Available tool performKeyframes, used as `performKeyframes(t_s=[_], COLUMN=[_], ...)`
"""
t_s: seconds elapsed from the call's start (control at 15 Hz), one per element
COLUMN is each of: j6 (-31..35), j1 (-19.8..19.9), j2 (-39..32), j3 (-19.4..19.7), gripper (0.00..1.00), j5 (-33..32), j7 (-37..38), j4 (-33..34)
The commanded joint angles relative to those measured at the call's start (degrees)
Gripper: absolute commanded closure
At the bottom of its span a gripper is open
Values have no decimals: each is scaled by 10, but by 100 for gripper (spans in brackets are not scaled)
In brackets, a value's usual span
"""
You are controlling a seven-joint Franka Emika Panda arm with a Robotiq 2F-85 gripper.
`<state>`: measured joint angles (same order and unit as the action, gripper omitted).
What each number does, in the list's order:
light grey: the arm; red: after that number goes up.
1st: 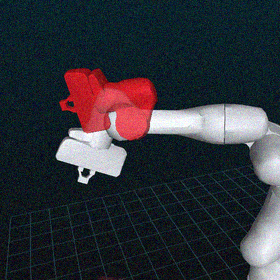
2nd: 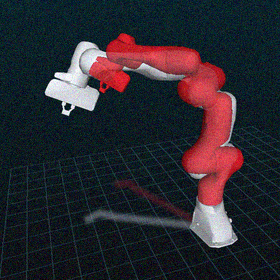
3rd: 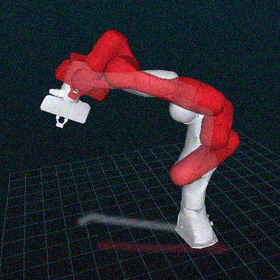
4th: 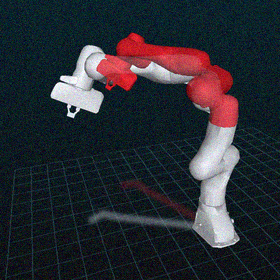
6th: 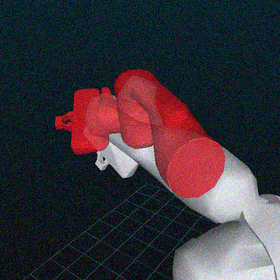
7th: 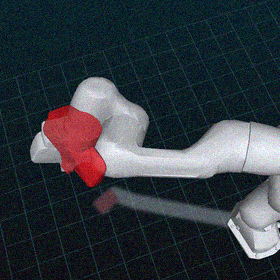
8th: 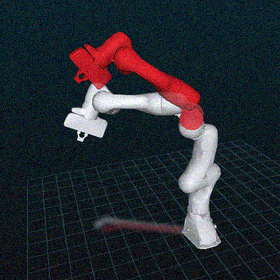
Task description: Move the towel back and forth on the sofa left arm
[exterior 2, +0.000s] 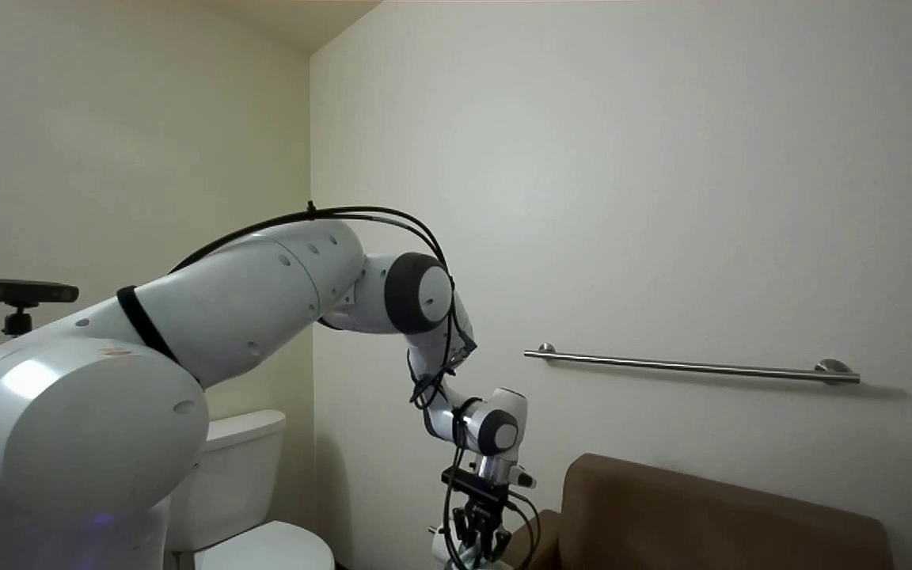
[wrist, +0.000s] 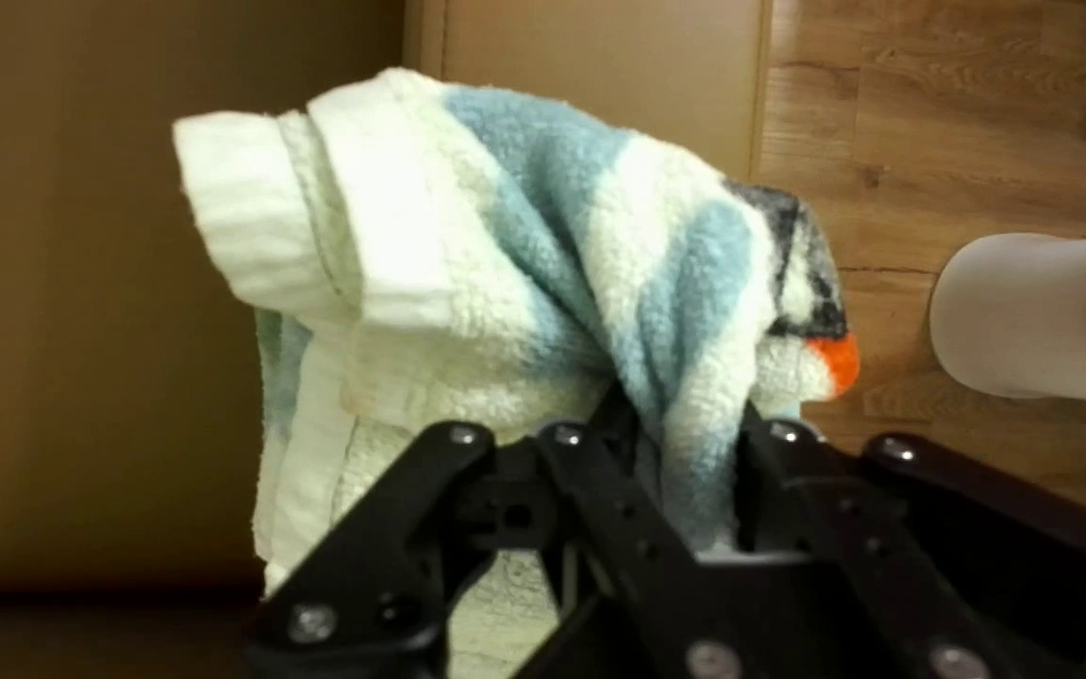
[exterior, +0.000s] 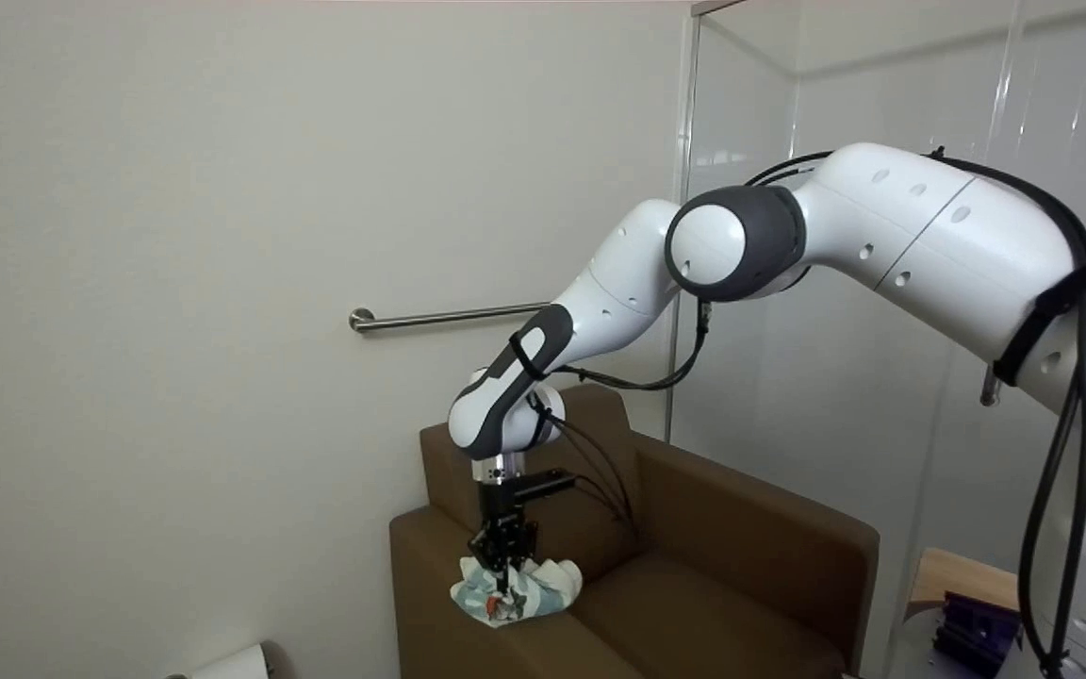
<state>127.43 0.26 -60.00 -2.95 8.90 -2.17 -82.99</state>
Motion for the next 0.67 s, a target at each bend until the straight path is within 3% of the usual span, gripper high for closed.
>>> performKeyframes(t_s=[0.0, 0.27, 0.6], j6=[-46, -90, -143], j1=[-10, -11, -8], j2=[-67, -123, -149], j3=[8, 3, -7], gripper=[91, 91, 91], j5=[-29, -37, -33], j7=[8, 1, -17], j4=[143, 266, 324])
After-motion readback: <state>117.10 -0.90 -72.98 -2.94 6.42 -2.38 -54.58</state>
